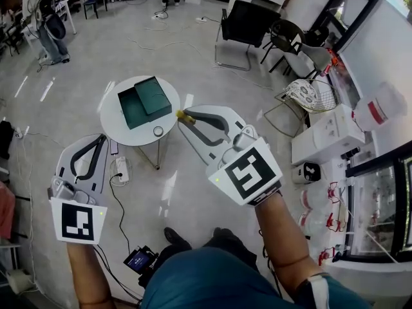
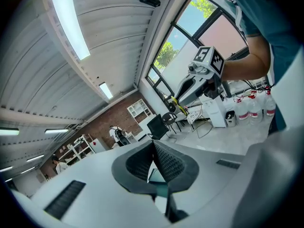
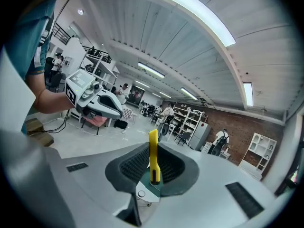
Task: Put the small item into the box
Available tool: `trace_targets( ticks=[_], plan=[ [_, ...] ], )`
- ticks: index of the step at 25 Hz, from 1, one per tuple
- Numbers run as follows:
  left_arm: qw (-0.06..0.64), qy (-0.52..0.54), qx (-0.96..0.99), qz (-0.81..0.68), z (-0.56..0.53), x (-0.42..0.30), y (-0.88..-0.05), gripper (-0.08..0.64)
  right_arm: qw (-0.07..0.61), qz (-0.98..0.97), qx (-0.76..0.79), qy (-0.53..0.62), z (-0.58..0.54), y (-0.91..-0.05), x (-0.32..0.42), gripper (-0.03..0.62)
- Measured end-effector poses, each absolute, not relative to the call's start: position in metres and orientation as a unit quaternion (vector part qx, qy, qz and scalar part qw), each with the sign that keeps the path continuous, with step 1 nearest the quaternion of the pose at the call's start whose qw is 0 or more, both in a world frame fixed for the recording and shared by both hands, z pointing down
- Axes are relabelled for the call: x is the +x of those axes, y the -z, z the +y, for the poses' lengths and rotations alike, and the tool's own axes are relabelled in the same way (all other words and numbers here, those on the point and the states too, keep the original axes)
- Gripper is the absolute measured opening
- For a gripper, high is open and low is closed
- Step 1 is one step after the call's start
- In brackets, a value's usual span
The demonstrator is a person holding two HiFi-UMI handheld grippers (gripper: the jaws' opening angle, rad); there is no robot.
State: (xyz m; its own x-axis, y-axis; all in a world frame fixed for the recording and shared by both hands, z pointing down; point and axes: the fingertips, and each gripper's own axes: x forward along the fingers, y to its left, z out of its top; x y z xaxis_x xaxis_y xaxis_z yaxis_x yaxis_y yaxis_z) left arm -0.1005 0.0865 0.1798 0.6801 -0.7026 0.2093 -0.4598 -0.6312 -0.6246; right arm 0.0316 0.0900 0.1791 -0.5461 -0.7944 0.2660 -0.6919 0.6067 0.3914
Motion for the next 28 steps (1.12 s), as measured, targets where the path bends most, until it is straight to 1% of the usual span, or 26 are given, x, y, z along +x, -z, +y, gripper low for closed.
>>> trace_targets(
  ticks=[7,14,28],
  plan=[
    [0.263,0.222,-0.873,0.346,0.061,-0.132,-0.186,0.018,0.214,-0.878,0.412,0.121,0.058,-0.183,-0.002,0.071],
    [0.251,0.245,-0.852,0.389,0.010,-0.148,-0.193,0.018,0.205,-0.900,0.362,0.133,-0.011,-0.191,-0.018,0.071],
    [0.219,0.281,-0.812,0.463,-0.088,-0.084,-0.209,0.018,0.180,-0.937,0.264,0.141,-0.136,-0.203,0.026,0.071]
  ],
)
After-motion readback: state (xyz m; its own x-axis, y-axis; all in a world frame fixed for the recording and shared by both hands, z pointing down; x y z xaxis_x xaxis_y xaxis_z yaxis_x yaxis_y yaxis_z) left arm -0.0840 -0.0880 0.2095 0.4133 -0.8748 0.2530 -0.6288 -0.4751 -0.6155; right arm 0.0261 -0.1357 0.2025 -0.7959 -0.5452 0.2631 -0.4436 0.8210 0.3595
